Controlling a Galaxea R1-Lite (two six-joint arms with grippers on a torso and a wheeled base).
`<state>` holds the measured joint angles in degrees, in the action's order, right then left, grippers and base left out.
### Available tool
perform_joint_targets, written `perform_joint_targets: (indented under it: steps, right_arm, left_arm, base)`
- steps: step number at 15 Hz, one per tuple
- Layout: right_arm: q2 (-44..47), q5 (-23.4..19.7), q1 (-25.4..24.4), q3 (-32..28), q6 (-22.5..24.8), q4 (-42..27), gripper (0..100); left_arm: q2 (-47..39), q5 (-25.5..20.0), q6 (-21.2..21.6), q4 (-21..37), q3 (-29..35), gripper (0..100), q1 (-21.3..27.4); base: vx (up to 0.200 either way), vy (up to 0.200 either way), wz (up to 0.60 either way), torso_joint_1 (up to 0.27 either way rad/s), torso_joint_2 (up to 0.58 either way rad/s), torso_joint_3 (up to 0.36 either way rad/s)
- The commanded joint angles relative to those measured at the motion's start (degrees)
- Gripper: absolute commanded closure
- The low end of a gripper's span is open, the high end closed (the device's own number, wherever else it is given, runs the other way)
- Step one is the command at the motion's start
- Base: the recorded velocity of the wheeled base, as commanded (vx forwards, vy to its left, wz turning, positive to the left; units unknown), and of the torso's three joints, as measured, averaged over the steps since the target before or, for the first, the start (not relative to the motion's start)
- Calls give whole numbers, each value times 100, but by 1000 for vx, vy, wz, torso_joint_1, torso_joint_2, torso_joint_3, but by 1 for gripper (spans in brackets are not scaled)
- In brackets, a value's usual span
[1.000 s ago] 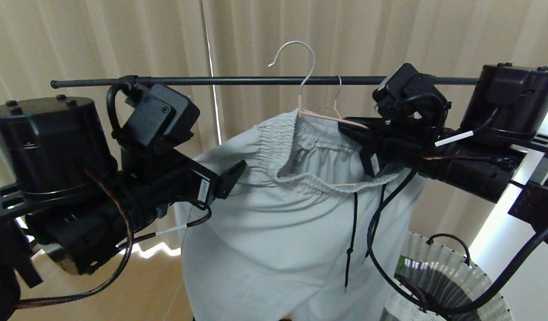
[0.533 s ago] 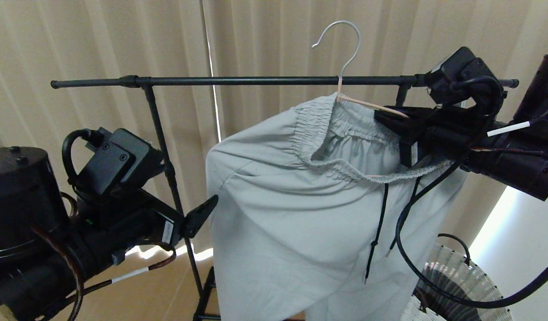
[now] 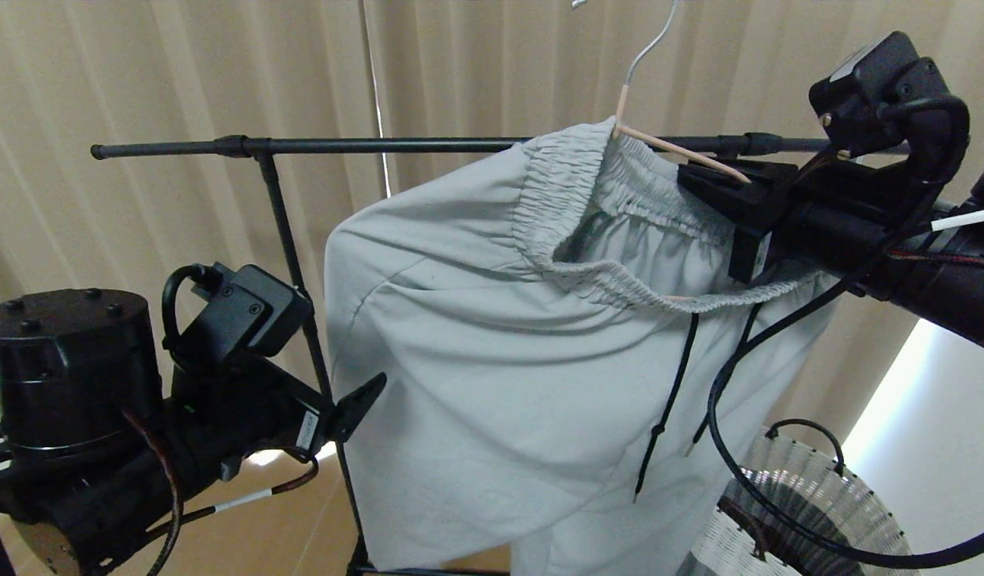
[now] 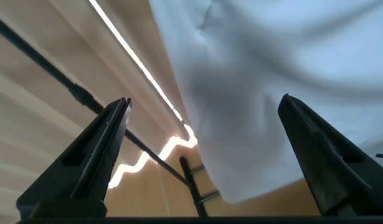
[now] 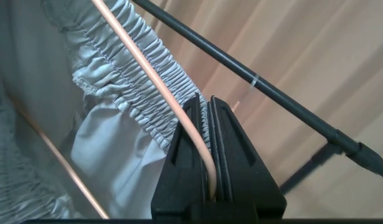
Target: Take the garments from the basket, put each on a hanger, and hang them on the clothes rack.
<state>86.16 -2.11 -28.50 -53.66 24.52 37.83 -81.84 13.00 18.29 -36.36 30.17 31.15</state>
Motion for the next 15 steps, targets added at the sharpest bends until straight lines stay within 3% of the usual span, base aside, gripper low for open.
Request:
perform_joint_targets:
  steps: [1,2,3,7,15]
  right_arm:
    - [-56,0,-33,31,9,5,100]
    - [-56,0,-41,40,9,5,100]
    - [-56,0,-41,40,9,-3,100]
    - [-56,18,-41,58,18,-3,100]
    - [-73,53,310,84,27,-47,100]
  left_arm:
    - [-61,1,0,-2,-11,0,-82]
    - [-78,1,0,-2,-11,0,-118]
    - [-105,1,0,-2,6,100,-118]
    - [-122,-8,-27,-90,-38,100,-206]
    - [-113,-16,35,-301,-170,100,-1541]
  base:
    - [0,0,0,0,0,0]
    - [0,0,0,0,0,0]
    - [0,0,0,0,0,0]
    - [0,0,0,0,0,0]
    - [0,0,0,0,0,0]
